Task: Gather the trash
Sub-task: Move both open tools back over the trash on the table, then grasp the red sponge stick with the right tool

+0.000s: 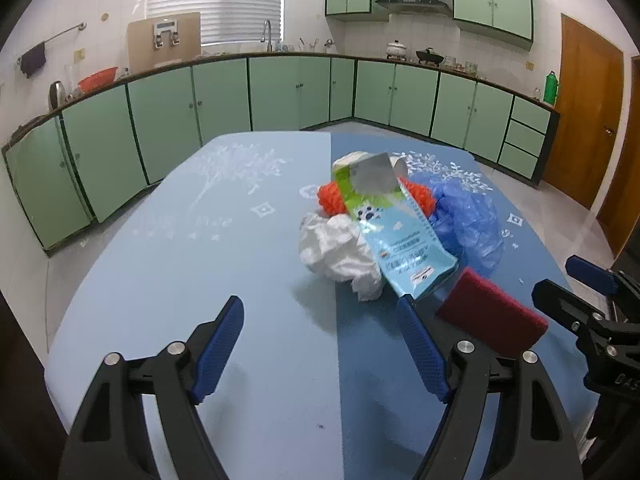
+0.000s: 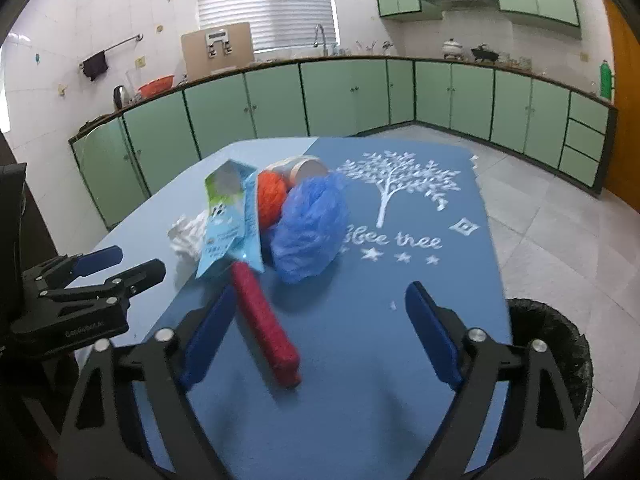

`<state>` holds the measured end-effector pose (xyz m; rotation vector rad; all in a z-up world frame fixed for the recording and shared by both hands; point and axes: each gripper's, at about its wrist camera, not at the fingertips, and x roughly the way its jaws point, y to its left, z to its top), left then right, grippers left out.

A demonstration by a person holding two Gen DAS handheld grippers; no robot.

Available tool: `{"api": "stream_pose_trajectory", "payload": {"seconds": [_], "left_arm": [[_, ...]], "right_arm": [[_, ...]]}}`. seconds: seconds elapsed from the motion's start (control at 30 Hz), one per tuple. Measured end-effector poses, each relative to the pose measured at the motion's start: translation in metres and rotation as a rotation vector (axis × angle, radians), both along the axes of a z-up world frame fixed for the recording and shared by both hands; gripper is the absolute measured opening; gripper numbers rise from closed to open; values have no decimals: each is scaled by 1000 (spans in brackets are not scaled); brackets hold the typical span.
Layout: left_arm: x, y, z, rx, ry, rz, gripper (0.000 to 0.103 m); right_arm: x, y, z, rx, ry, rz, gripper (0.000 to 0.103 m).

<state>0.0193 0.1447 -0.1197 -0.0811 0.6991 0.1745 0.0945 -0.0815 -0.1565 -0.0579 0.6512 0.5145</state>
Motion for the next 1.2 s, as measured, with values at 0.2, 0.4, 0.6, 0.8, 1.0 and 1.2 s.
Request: {"api": "stream_pose_trajectory", "payload": {"seconds": [0.2, 0.4, 0.6, 0.8, 1.0, 1.2], "left_arm": [[-3, 4, -5, -4, 7, 3, 77], [-2, 5, -4, -9, 5, 7, 77], [-1, 3, -3, -7, 7, 2, 77], [1, 0, -2, -6, 6, 0, 77], [3, -3, 1, -3, -2, -7, 77], [4, -8, 4, -5, -8, -16, 77]], "right_arm": [[-1, 5, -11, 0, 34, 29, 77], [1, 10, -20, -4, 68, 73, 65], [2, 13, -26, -1, 99, 116, 47], [-2, 15, -28, 1, 119, 173, 24], [-10, 16, -24, -11, 101, 215, 12], [-14, 10, -15, -4, 83, 218, 12]]}}
